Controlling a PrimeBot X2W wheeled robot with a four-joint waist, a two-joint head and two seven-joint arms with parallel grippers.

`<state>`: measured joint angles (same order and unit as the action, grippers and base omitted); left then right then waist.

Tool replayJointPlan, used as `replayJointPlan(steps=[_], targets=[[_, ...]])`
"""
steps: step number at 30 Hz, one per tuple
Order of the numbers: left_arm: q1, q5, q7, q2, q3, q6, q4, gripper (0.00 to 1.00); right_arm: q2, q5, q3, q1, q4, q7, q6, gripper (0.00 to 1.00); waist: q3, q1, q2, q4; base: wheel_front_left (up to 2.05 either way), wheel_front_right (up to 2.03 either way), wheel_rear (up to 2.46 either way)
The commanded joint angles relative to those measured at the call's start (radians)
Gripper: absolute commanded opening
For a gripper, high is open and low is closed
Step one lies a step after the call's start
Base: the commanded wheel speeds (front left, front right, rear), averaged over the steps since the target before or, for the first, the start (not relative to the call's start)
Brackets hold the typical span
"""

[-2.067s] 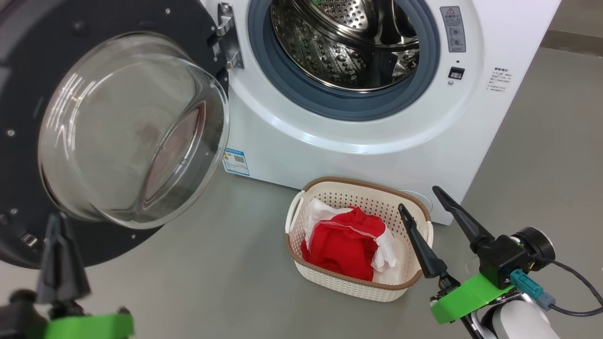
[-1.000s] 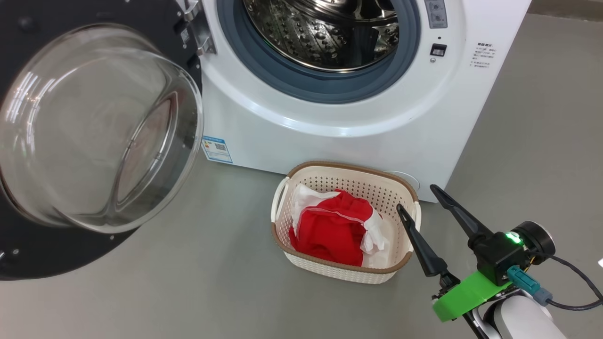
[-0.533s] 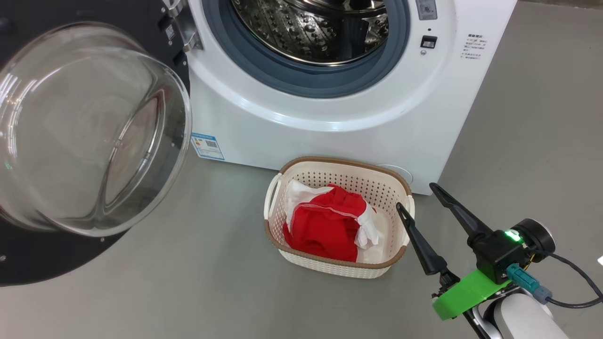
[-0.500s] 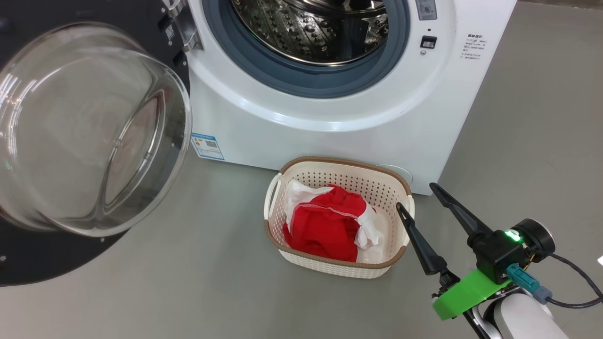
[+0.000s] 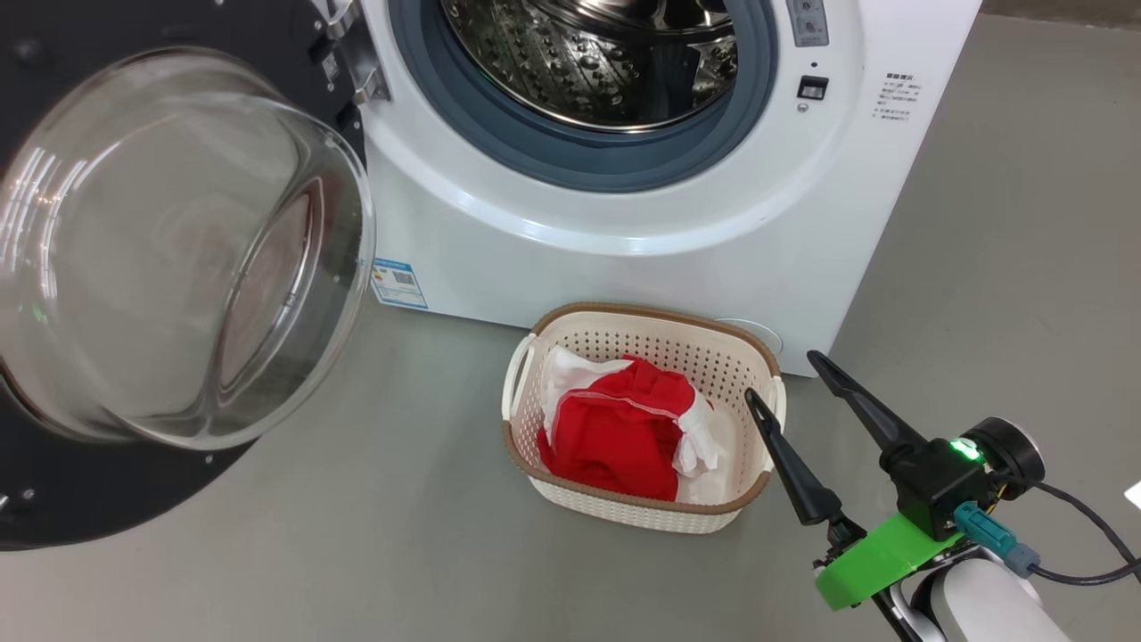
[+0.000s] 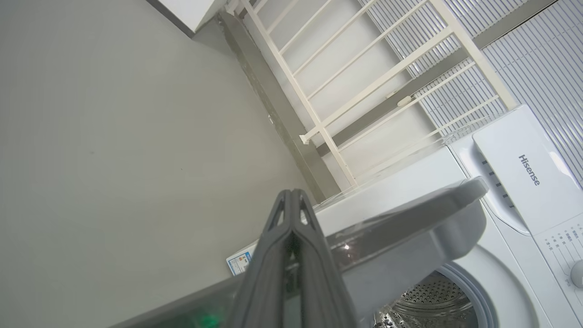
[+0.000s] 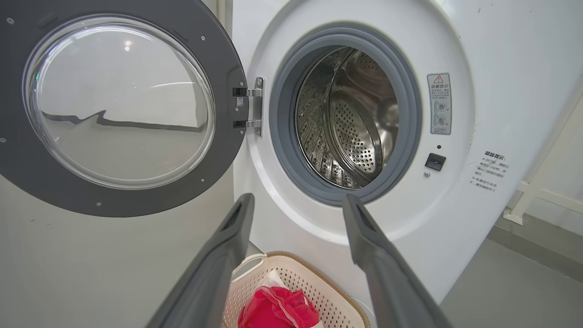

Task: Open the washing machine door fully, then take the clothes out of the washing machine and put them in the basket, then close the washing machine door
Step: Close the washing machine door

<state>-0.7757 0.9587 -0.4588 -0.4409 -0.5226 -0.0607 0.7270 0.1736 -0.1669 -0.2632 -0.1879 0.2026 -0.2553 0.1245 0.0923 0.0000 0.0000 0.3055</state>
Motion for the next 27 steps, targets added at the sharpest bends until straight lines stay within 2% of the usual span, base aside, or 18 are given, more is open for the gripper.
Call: replayJointPlan(steps=[1,7,27], targets=[[0.024,0.009,-0.03,-0.039,0.001,0.012,-0.031,0.0,0.001,-0.003,-0.014,-0.007,-0.021,-0.006,0.006,1.0,-0.001,0.0,0.0,0.001,0.0,0.0,0.0],[0.059,0.047,-0.09,-0.016,-0.009,0.011,-0.099,0.0,-0.007,-0.003,-0.013,-0.006,-0.021,-0.006,0.006,1.0,-0.001,0.0,0.0,0.005,0.0,0.0,0.0],[0.203,0.148,-0.214,0.089,-0.046,-0.042,-0.356,0.0,-0.019,-0.009,-0.02,-0.012,-0.015,-0.006,0.006,1.0,-0.003,0.0,0.0,0.006,0.0,0.0,0.0]])
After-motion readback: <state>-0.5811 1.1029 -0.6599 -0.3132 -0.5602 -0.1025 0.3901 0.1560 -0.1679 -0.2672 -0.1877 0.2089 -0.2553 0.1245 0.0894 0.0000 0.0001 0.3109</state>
